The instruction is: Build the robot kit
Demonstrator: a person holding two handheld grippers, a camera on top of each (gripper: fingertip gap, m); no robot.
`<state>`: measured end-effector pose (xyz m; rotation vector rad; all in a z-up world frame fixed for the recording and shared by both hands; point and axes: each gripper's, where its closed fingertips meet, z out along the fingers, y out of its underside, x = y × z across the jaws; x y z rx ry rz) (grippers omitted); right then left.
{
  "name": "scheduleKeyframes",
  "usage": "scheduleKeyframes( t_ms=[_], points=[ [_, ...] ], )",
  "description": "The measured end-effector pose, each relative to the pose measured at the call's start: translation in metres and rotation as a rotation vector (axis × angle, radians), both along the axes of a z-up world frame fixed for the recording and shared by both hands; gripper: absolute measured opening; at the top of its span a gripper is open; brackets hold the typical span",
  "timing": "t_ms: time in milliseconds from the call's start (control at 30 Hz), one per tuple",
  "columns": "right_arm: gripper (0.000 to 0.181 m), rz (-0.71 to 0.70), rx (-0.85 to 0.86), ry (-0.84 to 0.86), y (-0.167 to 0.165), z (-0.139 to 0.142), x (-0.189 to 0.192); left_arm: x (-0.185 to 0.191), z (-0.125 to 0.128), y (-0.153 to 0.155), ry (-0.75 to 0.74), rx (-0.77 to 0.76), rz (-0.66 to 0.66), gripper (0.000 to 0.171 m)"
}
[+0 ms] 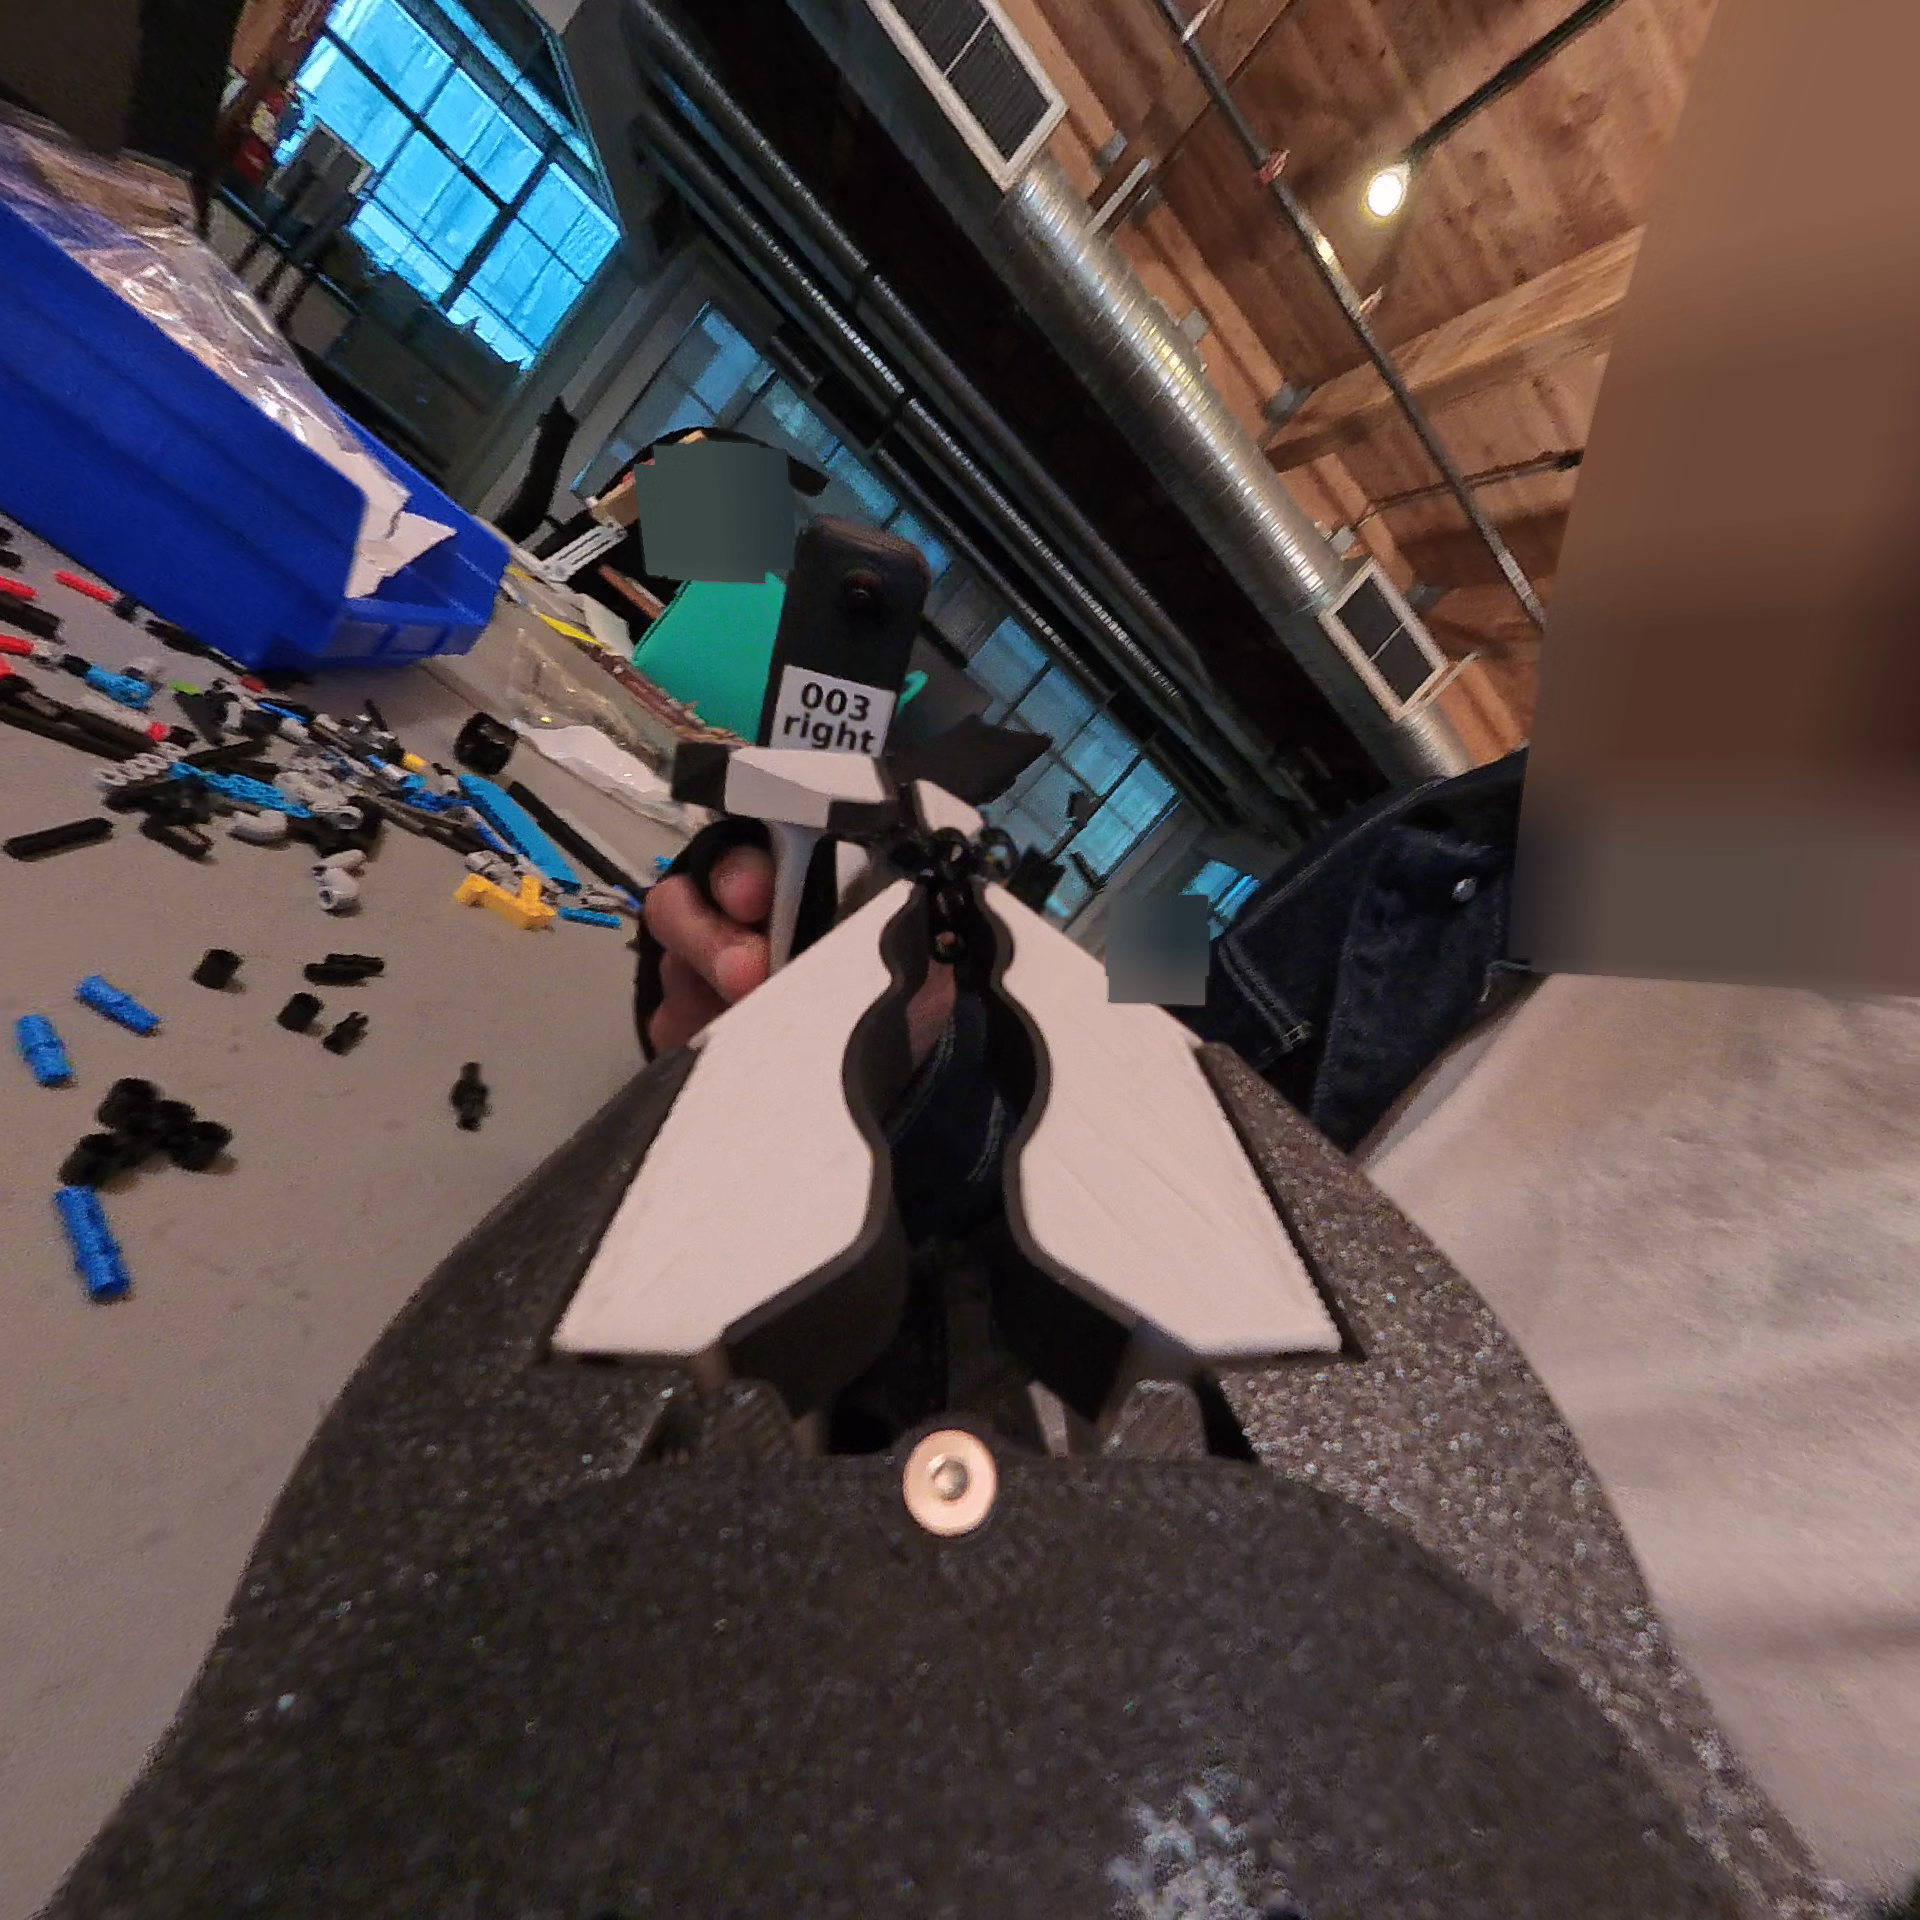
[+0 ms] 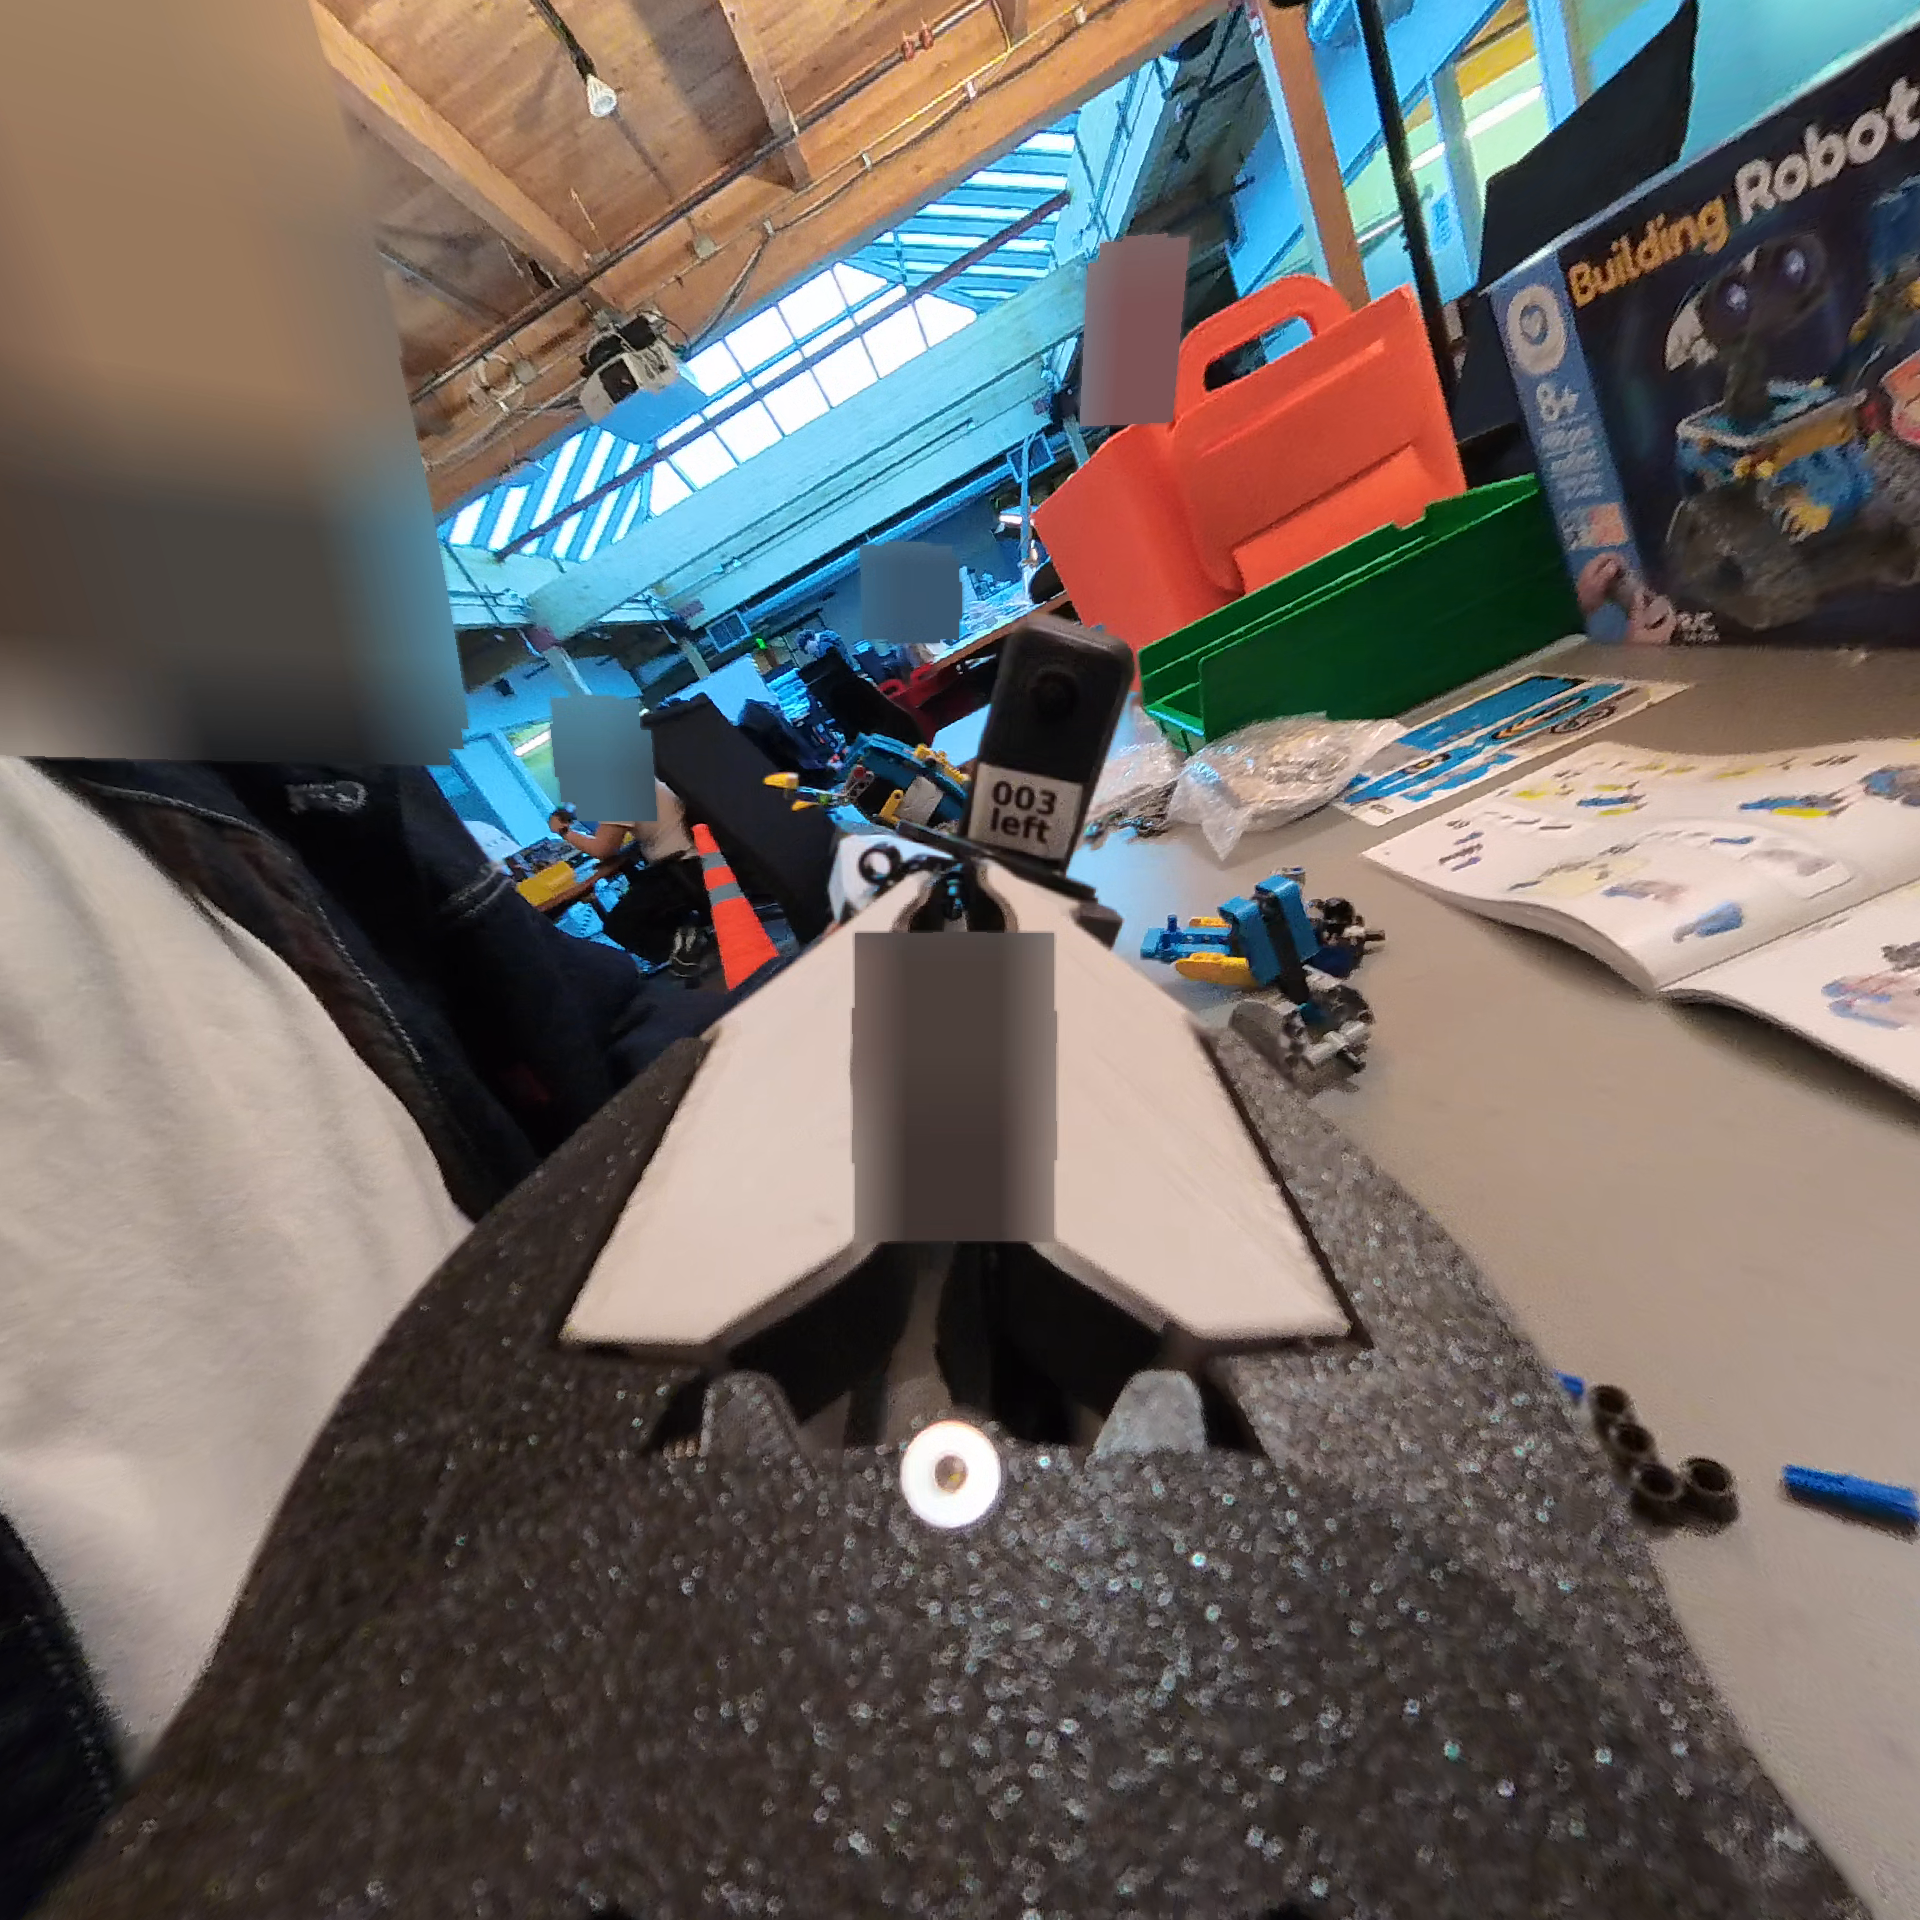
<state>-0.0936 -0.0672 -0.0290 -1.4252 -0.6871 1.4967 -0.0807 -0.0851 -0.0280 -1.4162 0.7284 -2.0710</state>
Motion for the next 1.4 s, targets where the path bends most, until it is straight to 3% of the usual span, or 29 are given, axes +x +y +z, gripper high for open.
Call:
scheduleKeyframes(
  t_ms=[200,333,400,533,1133,1400],
  points=[
    [0.004,0.08,-0.207,0.125,0.002,-0.003,0.0,0.002,-0.005,0.004,0.075,0.113,0.081,0.005],
    [0.003,0.049,-0.228,0.109,0.008,-0.007,0.001,0.003,-0.009,0.009,0.129,0.191,0.155,0.005],
    [0.004,0.078,-0.211,0.128,0.005,-0.001,0.002,0.004,-0.005,0.006,0.121,0.227,0.16,0.006],
    [0.005,0.025,-0.077,0.006,0.004,-0.004,0.003,0.004,-0.007,0.005,0.123,0.21,0.136,0.005],
    [0.004,0.044,-0.079,-0.006,0.003,-0.005,0.005,0.004,-0.008,0.004,0.128,0.205,0.124,0.005],
    [0.003,0.139,-0.157,-0.032,-0.004,-0.016,0.006,0.008,-0.021,-0.003,0.233,0.317,0.109,0.004]
  ],
)
